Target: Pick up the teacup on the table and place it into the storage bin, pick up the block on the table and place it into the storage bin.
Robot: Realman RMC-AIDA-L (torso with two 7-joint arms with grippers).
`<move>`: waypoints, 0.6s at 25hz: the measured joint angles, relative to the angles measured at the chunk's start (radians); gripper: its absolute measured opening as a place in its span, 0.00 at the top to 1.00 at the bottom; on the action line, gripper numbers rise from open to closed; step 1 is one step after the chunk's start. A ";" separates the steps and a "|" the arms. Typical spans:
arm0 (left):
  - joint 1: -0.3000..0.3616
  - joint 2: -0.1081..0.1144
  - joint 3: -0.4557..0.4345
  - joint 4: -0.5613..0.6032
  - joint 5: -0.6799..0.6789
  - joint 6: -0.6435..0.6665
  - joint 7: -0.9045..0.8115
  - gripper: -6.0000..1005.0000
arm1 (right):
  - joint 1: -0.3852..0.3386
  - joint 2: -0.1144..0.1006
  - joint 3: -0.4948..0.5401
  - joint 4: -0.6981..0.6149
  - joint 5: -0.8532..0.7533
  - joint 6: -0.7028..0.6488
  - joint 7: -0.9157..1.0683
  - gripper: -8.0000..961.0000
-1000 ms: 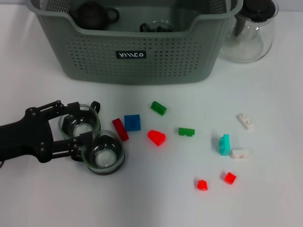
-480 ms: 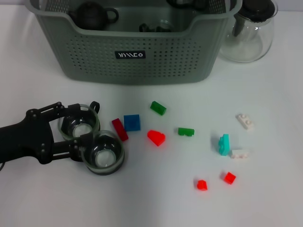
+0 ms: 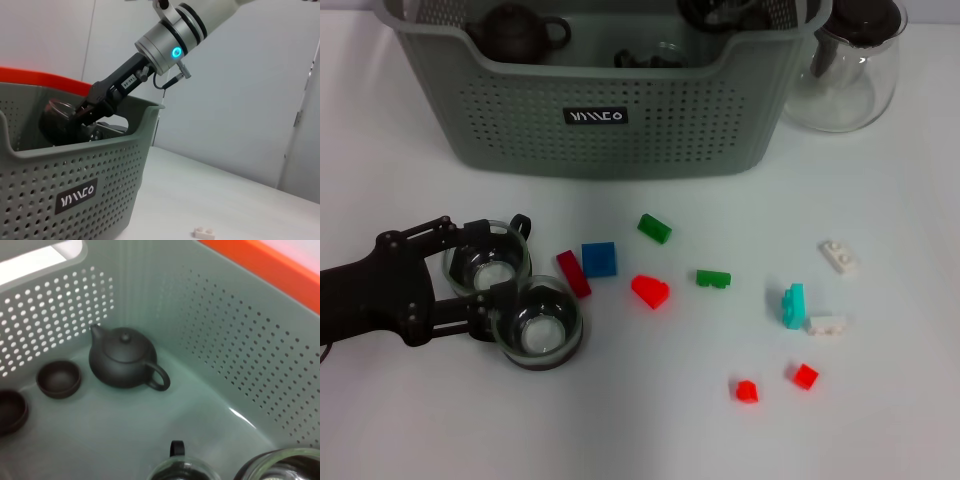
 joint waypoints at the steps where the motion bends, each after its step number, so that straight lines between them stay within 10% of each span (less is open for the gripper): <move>1: 0.000 0.000 0.000 0.000 0.000 0.000 0.000 0.16 | 0.000 0.000 0.000 0.000 0.000 0.000 0.000 0.93; 10: 0.000 0.000 0.000 0.000 0.000 0.000 0.000 0.16 | -0.006 0.000 -0.010 0.004 -0.001 -0.013 0.006 0.92; 15: 0.002 0.000 0.000 0.000 0.000 0.000 0.000 0.16 | -0.023 0.000 0.021 -0.037 0.011 -0.007 0.012 0.71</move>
